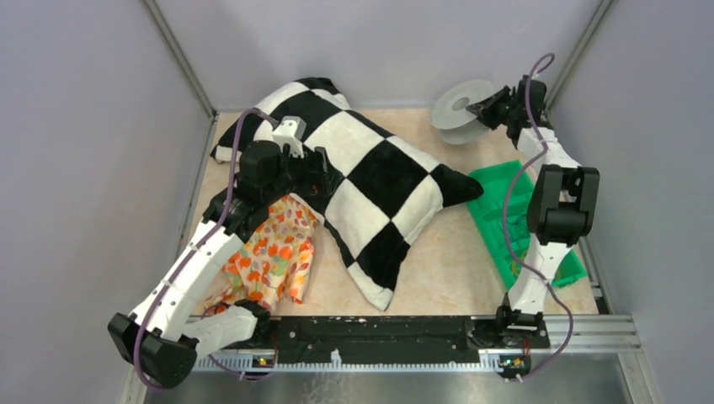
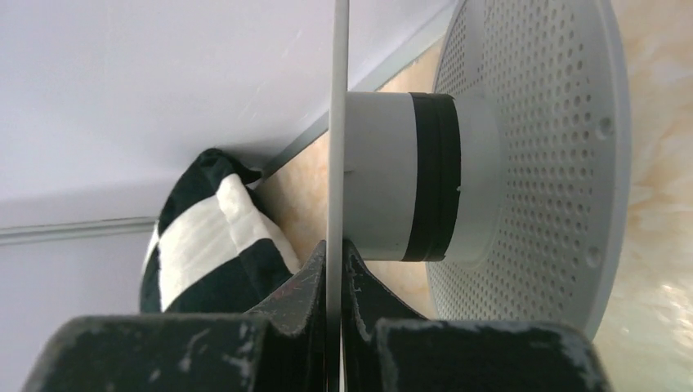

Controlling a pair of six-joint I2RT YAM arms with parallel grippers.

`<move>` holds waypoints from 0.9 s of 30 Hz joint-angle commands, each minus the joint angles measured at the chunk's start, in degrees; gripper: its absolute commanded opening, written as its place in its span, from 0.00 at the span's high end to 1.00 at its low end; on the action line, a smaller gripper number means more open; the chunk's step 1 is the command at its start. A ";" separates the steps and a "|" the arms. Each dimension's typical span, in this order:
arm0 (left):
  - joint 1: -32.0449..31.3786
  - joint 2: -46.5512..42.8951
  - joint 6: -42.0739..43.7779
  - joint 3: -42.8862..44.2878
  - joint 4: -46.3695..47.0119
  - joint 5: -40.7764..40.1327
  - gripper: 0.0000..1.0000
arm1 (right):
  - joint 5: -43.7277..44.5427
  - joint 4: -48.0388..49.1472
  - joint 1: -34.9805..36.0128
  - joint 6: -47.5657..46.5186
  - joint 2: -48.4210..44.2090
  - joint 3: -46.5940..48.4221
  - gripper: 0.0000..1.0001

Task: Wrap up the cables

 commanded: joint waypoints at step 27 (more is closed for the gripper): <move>-1.38 7.23 -5.61 10.04 4.58 10.15 0.01 | 57.28 -56.58 33.18 -26.06 -59.49 -11.84 1.00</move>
